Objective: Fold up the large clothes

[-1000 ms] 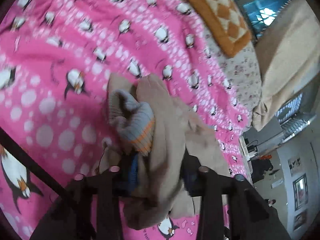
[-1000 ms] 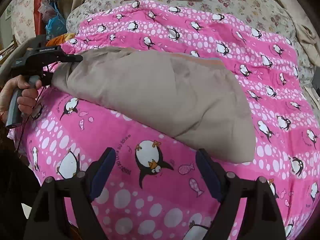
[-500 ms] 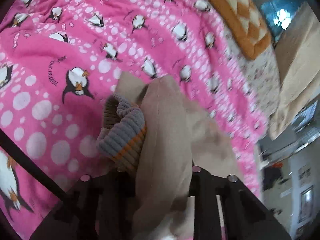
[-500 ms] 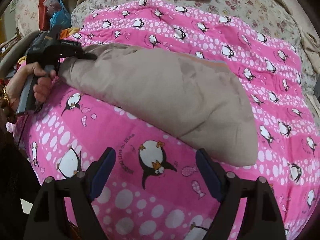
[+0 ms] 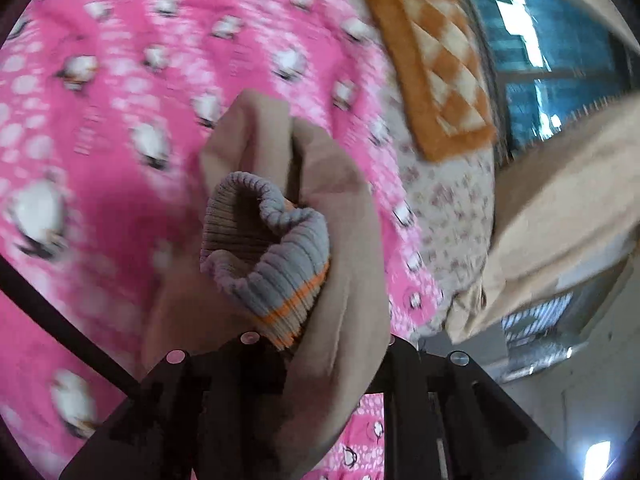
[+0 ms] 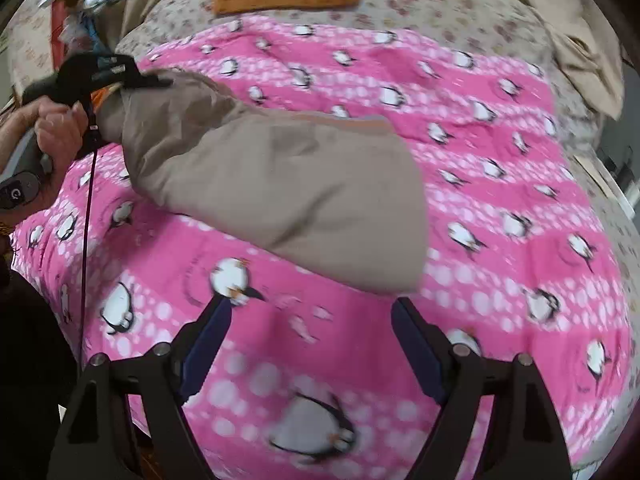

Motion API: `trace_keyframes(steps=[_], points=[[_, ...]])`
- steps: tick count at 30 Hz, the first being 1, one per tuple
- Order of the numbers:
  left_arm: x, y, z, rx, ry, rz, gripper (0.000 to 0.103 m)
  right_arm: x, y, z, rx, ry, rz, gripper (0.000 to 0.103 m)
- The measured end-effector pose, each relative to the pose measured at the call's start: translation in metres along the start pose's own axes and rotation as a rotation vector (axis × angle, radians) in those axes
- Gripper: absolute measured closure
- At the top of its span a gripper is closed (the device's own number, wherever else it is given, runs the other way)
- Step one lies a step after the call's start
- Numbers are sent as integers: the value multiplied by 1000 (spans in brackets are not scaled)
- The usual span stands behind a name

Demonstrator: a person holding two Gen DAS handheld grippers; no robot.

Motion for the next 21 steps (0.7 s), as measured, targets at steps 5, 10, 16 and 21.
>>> trace_keyframes(steps=[5, 10, 16, 21], points=[[-35, -52, -57, 17, 67, -56, 101, -23, -53, 10, -44, -9, -105, 18], [-78, -71, -119, 51, 162, -100, 101, -52, -99, 20, -96, -7, -189, 18], [-122, -48, -176, 255, 213, -237, 99, -75, -144, 32, -76, -26, -312, 18], [-154, -64, -176, 362, 170, -468, 89, -70, -151, 35, -62, -48, -334, 18]])
Point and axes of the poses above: each gripper's, at about its wrist camera, not at the fingertips, and z roughly against the way its jaws point, y to its left, x to its top, the point moved 2 cm from there along -z, roughly the way its jaws point, and after that the axes turned 11 degrees about y, right-handed, at the moved point
